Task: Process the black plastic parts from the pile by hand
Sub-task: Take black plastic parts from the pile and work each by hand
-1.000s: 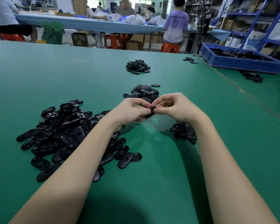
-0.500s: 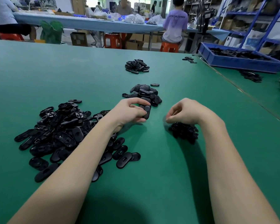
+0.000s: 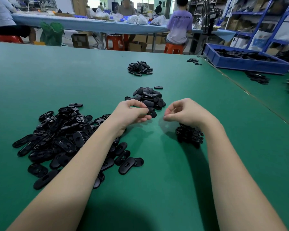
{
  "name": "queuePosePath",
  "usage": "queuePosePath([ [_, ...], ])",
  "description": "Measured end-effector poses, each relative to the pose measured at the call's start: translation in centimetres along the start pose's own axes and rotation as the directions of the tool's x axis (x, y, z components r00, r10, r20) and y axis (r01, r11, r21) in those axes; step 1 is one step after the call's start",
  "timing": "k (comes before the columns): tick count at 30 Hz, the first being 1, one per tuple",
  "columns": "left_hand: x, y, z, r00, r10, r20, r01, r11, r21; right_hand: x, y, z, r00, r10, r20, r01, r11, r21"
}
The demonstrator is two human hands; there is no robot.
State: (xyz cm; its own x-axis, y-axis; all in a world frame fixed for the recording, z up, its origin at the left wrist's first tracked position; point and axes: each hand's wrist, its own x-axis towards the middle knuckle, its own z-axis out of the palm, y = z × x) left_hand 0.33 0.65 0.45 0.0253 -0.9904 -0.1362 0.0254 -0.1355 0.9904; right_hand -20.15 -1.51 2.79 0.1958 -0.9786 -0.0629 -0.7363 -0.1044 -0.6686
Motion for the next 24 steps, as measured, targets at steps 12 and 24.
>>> queuePosePath([
  [12, -0.2, 0.2, -0.2, 0.998, 0.008, 0.064, -0.003, 0.996, -0.092, 0.2, -1.0, 1.9, 0.991, 0.040, -0.131, 0.026, 0.882, 0.471],
  [24, -0.2, 0.2, -0.1, 0.998, 0.017, 0.061, -0.009, 0.993, -0.121, 0.6, -1.0, 2.1, 0.991, 0.054, -0.121, -0.003, 0.922, 0.387],
])
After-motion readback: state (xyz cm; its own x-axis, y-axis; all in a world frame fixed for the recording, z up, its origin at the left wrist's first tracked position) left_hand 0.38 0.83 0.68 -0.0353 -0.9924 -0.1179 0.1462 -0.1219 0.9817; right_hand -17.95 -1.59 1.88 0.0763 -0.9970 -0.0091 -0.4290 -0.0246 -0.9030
